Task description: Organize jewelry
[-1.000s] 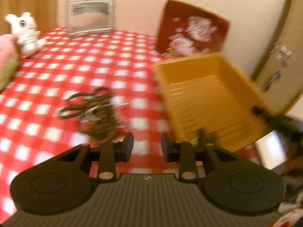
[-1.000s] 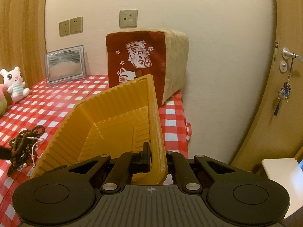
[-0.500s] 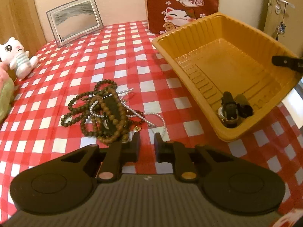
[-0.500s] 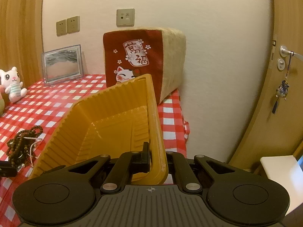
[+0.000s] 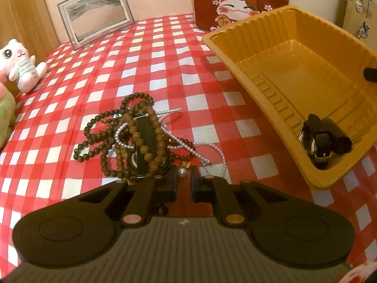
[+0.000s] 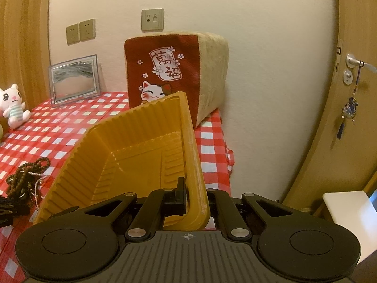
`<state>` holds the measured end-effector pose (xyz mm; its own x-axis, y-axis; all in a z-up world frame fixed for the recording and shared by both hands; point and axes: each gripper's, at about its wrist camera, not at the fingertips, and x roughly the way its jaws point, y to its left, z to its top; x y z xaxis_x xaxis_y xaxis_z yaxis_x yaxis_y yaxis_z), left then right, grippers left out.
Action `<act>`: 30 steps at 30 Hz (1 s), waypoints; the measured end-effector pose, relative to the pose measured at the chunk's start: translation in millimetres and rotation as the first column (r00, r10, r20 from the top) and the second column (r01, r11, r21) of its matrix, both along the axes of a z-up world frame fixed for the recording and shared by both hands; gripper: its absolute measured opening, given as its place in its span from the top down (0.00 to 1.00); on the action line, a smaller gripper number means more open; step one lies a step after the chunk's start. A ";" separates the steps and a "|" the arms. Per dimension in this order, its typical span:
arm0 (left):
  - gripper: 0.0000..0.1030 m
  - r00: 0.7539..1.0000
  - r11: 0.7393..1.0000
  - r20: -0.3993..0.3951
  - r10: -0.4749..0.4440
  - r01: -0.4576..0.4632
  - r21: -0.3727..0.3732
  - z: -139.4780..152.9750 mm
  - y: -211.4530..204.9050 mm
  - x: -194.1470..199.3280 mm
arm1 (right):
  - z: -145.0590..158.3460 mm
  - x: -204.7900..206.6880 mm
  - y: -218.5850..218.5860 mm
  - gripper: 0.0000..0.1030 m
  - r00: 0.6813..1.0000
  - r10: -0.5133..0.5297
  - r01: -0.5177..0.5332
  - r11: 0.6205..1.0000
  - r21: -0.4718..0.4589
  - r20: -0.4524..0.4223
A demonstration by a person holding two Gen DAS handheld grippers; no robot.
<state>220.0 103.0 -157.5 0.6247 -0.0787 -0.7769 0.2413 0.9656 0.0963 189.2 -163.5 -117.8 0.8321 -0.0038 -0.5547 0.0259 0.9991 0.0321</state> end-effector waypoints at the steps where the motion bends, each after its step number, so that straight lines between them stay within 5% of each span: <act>1: 0.89 1.000 1.000 0.001 -0.002 0.002 0.001 -0.5 -0.4 0.3 | 0.0 0.0 -0.1 0.96 1.000 0.000 0.000 1.000 0.000 0.000; 12: 0.93 1.000 1.000 0.015 -0.013 0.013 0.004 4.0 0.1 -3.7 | -0.4 -0.1 0.7 0.96 1.000 0.004 -0.004 1.000 -0.002 0.000; 24: 0.93 0.990 0.985 0.130 -0.054 0.075 -0.155 69.0 -17.9 -22.3 | 2.3 -3.4 5.0 0.96 1.000 0.014 -0.014 1.000 -0.012 0.015; 30: 0.93 0.985 0.972 0.122 -0.118 0.140 -0.188 66.9 -50.2 -5.2 | 4.0 -4.3 5.3 0.96 1.000 0.020 -0.020 1.000 -0.013 0.018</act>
<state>214.8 52.8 -90.6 0.6791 -0.3078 -0.6663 0.3639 0.9296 -0.0586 184.8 -158.2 -113.7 0.8421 0.0063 -0.5392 0.0053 0.9998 0.0198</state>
